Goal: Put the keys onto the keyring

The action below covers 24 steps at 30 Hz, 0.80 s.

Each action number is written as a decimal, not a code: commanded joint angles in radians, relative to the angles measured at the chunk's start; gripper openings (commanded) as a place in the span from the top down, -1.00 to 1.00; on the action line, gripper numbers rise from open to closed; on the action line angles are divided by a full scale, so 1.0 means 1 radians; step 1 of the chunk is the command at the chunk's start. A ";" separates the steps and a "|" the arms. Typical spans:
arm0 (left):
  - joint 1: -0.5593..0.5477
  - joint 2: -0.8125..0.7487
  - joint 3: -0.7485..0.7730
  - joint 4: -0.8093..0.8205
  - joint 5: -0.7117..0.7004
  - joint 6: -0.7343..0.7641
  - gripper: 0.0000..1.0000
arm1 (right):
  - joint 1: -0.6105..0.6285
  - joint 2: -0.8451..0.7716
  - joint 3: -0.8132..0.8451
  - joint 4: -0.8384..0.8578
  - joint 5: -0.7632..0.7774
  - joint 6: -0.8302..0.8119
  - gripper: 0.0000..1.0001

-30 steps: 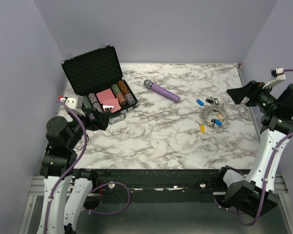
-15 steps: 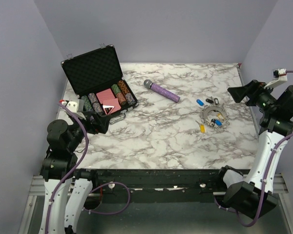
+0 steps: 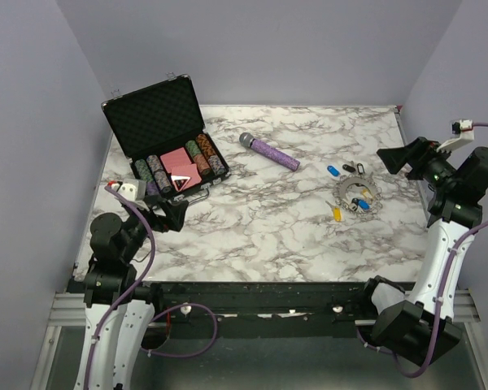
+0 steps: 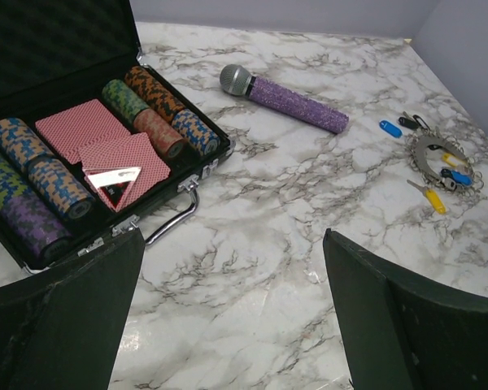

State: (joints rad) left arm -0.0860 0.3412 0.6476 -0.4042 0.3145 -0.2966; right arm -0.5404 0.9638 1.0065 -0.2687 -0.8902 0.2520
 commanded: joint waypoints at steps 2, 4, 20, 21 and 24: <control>0.006 -0.021 -0.039 0.059 -0.015 -0.003 -0.98 | -0.003 0.010 -0.012 0.042 -0.009 0.024 -1.00; 0.006 -0.024 -0.039 0.061 -0.014 -0.001 -0.98 | -0.003 0.012 -0.019 0.052 -0.009 0.027 -1.00; 0.005 -0.039 -0.043 0.058 -0.009 -0.003 -0.98 | -0.003 0.000 -0.043 0.043 0.046 0.001 -1.00; 0.006 -0.039 -0.040 0.057 -0.008 -0.003 -0.98 | -0.003 0.001 -0.042 0.043 0.048 0.001 -1.00; 0.005 -0.039 -0.039 0.056 -0.008 -0.003 -0.97 | -0.004 0.003 -0.043 0.043 0.066 0.019 -1.00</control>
State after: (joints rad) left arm -0.0860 0.3065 0.5922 -0.3580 0.3138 -0.2974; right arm -0.5407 0.9703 0.9726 -0.2367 -0.8661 0.2615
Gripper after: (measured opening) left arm 0.988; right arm 0.998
